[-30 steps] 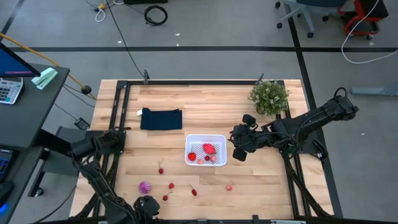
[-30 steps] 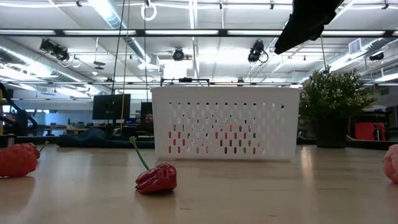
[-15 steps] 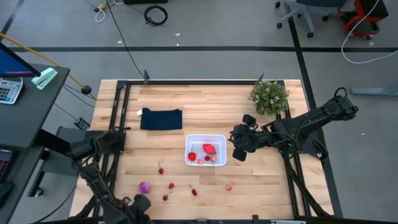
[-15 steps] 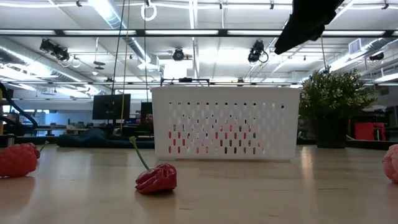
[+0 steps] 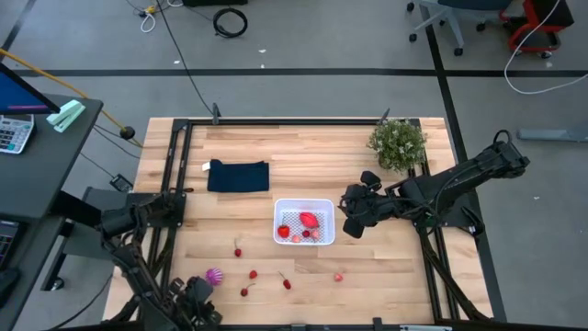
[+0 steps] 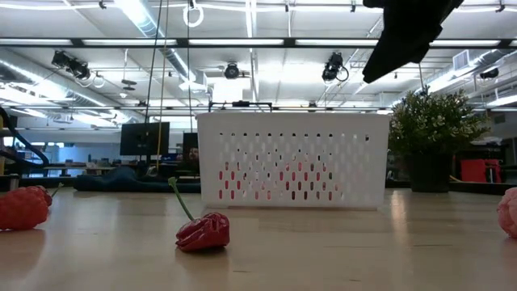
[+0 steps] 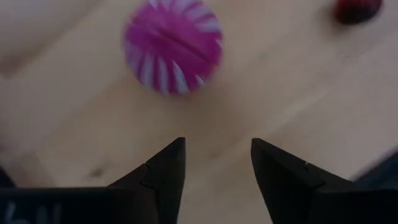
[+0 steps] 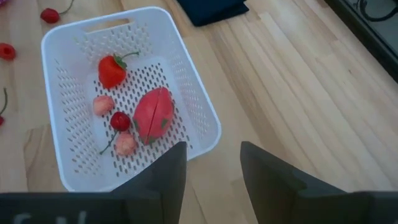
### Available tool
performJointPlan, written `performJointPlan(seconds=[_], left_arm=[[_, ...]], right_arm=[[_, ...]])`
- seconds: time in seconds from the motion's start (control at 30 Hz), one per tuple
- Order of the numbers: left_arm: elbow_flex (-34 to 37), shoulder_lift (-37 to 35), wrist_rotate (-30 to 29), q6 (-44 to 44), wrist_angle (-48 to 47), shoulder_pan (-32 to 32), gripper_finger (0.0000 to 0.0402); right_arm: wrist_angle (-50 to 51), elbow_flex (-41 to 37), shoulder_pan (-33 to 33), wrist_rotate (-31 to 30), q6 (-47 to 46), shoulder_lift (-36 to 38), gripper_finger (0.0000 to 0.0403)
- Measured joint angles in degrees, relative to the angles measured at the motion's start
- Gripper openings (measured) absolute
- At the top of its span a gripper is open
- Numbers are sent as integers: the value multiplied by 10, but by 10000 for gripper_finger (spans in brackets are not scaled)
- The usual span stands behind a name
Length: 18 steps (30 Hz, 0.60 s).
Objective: Pick and placing Produce into tupperware
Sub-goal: Put the onion into the white bin
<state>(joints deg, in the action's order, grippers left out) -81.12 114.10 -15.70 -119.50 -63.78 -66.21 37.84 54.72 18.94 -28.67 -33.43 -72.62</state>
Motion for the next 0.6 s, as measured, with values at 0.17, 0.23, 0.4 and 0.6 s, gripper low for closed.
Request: performJointPlan(seconds=[0.17, 0.23, 0.4, 0.6], left_arm=[[0, 0, -4, 6, -73, 11, 241], [0, 0, -7, 6, -93, 16, 257], [0, 0, -29, 9, -78, 28, 284], [0, 15, -52, 36, -70, 42, 289]], right_arm=[[-2, -2, 0, 0, 0, 0, 160], [-2, -2, 0, 0, 0, 0, 160], [-2, -2, 0, 0, 0, 0, 160], [-2, -2, 0, 0, 0, 0, 160]])
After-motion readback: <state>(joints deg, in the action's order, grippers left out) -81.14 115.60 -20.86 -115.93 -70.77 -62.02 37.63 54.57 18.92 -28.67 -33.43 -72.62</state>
